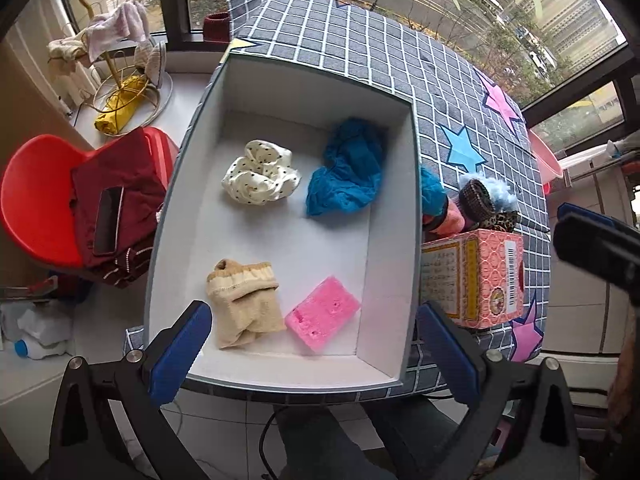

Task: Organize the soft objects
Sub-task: 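Withdraw both grippers from the box and move toward the soft-item pile, then grasp the dark knit beanie with left gripper while right grasps light-blue fluffy item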

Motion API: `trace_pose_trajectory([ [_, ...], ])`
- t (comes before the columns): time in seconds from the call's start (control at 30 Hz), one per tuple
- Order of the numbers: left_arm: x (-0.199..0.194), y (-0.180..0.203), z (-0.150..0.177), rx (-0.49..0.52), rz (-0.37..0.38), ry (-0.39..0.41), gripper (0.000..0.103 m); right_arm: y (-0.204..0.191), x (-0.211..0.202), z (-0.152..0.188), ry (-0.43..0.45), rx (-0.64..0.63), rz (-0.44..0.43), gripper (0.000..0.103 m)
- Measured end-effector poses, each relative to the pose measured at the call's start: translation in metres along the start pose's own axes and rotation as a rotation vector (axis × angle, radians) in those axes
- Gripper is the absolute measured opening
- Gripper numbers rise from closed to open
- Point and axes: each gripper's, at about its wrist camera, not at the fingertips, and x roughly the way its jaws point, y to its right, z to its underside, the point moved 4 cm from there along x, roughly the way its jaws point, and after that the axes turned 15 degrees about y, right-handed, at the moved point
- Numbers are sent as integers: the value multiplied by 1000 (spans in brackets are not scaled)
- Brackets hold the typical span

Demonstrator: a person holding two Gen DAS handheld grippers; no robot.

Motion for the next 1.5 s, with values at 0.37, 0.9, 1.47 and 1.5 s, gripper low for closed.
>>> trace_pose_trajectory([
  [0.37, 9, 49, -18, 82, 14, -25, 103, 131, -13, 7, 0, 226, 175, 103],
  [0.9, 30, 138, -47, 166, -8, -61, 103, 264, 78, 8, -131, 317, 319, 103],
  [1.47, 117, 245, -73, 138, -33, -134, 103, 326, 135, 29, -255, 110, 413, 103],
  [1.5, 126, 249, -75, 128, -37, -142, 103, 337, 132, 32, -256, 130, 417, 103],
])
